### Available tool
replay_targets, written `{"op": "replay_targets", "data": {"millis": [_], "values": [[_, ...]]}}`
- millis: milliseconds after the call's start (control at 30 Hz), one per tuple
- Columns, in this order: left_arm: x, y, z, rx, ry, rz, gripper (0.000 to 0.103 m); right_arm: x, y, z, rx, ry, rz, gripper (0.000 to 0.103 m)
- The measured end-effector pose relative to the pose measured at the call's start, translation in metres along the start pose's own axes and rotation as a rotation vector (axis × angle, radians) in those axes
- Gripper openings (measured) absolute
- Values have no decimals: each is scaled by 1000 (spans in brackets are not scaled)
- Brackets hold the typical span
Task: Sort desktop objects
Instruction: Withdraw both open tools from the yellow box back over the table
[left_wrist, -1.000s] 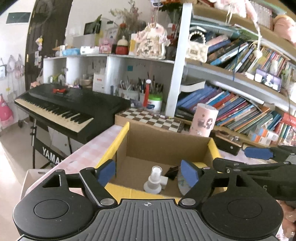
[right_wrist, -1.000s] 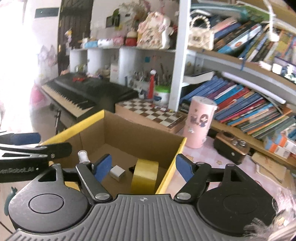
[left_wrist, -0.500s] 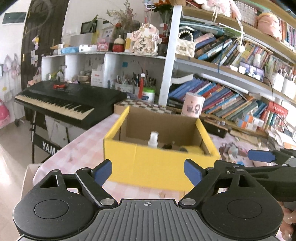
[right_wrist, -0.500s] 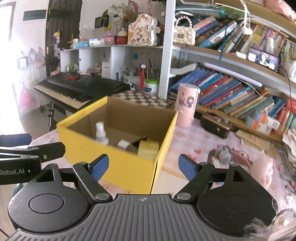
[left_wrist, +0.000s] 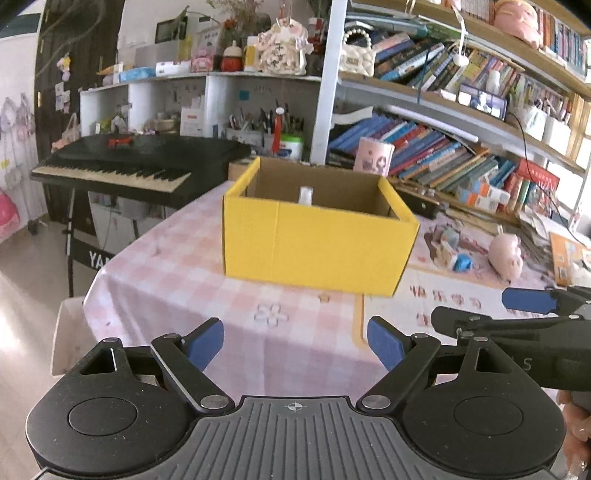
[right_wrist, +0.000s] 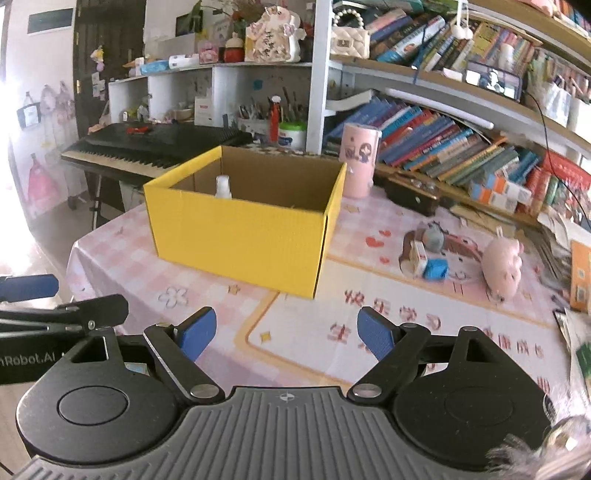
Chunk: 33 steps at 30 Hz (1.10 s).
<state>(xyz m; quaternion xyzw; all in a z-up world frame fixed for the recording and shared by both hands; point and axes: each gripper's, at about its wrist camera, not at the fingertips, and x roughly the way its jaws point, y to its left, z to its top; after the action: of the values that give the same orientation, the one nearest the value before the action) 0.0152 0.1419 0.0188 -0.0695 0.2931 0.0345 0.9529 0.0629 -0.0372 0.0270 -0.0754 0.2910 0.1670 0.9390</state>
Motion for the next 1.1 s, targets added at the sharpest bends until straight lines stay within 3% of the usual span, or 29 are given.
{"op": "replay_targets", "data": {"millis": [633,1100], "values": [[-12,-7,-19,28,48,-45,88,-25,-1,-29,44,58,-65,84],[13,-45,-12,100,78,-125,89,-23,-39,-37,120,80,-152,84]]}}
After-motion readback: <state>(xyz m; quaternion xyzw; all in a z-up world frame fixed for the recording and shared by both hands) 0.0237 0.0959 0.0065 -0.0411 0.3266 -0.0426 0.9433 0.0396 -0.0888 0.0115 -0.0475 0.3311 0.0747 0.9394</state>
